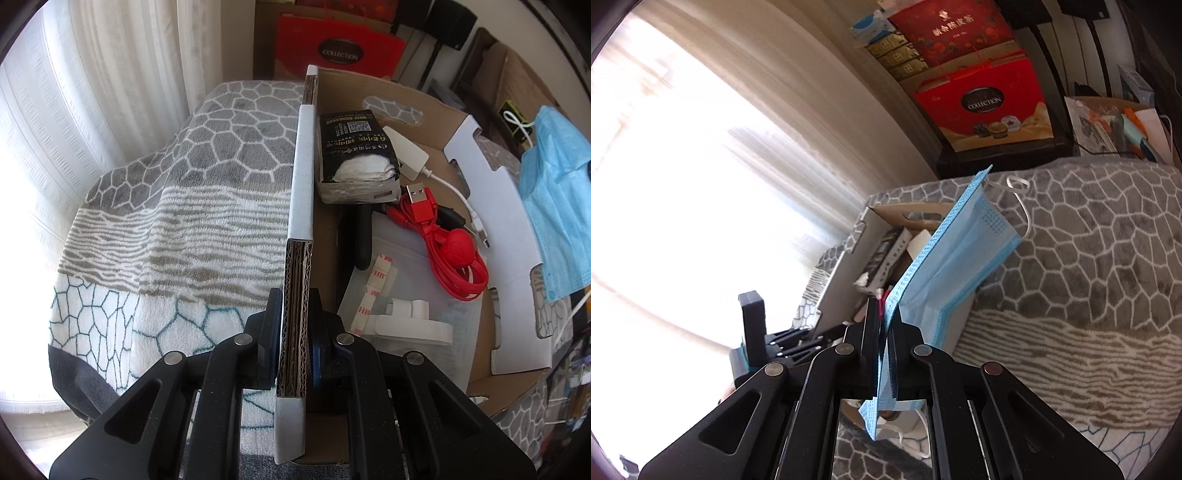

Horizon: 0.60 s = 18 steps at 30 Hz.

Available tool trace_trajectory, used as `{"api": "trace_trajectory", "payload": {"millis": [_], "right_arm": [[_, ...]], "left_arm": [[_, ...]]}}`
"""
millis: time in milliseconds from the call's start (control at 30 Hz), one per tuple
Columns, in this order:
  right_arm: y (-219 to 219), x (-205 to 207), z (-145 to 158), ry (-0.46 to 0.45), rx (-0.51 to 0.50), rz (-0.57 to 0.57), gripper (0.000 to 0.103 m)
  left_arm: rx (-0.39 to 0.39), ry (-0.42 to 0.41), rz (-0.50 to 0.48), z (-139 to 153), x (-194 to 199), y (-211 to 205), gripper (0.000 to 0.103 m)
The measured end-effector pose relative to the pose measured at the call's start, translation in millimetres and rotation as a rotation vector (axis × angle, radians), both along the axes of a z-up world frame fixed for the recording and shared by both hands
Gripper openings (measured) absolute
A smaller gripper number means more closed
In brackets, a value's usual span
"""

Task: Organize objects
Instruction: 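Lift the blue mask and lower it into the box, then release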

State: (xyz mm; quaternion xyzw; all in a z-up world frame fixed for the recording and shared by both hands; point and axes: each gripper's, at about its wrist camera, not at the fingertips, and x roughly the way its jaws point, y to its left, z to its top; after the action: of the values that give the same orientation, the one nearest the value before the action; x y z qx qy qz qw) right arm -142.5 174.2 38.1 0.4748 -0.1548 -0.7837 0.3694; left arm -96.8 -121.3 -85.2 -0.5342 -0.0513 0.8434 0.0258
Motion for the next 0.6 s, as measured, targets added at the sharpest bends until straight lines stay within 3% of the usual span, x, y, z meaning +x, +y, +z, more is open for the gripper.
{"api": "trace_trajectory", "payload": {"millis": [233,367,600], "right_arm": [[-47,6,23,0.043,-0.002,0.078,0.003],[-76,5,11,0.021,0.003,0.116,0.003],[-109,4,-17,-0.068,-0.121,0.151,0.004]], "left_arm": [[0.002,0.0,0.0,0,0,0,0.011],[0.01,-0.003,0.001,0,0,0,0.011],[0.027,-0.004,0.002,-1,0,-2,0.011]]}}
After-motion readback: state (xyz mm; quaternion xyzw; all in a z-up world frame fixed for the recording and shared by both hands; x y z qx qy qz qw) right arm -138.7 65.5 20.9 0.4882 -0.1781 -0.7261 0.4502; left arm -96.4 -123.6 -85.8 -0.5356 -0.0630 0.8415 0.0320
